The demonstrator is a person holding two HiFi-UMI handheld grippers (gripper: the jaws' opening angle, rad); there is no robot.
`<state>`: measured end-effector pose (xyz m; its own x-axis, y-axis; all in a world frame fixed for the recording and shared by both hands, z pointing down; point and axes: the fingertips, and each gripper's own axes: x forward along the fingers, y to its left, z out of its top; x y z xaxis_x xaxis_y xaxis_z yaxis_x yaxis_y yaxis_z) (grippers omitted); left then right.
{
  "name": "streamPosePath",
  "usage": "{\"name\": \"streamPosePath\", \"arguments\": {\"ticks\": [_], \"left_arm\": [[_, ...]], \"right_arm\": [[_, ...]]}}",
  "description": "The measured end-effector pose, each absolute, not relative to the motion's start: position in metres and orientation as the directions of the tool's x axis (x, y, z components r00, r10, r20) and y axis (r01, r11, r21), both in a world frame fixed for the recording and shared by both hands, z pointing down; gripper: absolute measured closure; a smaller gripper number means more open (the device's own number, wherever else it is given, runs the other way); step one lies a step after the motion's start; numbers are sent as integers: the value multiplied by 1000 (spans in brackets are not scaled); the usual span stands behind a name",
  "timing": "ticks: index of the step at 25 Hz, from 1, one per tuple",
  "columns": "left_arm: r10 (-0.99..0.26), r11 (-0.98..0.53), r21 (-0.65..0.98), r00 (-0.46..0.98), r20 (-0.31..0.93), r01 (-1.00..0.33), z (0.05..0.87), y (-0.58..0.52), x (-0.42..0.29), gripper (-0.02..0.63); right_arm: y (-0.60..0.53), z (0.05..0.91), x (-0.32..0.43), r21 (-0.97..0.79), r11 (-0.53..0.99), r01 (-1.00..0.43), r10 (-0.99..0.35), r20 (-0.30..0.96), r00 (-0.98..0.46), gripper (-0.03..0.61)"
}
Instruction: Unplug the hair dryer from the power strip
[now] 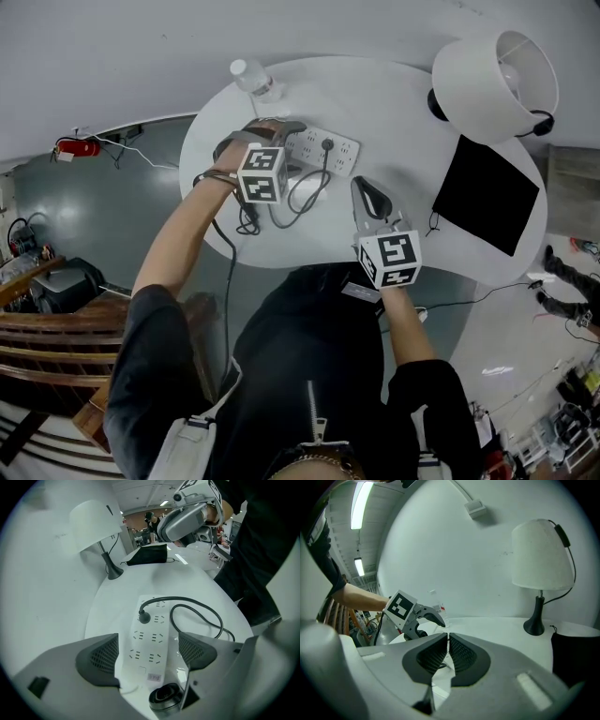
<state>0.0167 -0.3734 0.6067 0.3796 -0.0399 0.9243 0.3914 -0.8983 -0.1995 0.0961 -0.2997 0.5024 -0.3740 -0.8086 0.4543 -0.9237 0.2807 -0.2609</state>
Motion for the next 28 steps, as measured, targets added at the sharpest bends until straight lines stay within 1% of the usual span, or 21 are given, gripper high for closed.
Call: {"name": "streamPosePath", "arguments": {"ticks": [11,28], "left_arm": [[25,-860,-107,252,967,499,642,-378,27,232],[71,-849,-26,164,984,527,665,-379,29,232]], "right_arm": [[-295,519,96,-292,262,-920,-794,477,-377,572],[-305,532,94,-320,260,-911,-782,484,-393,573]]}}
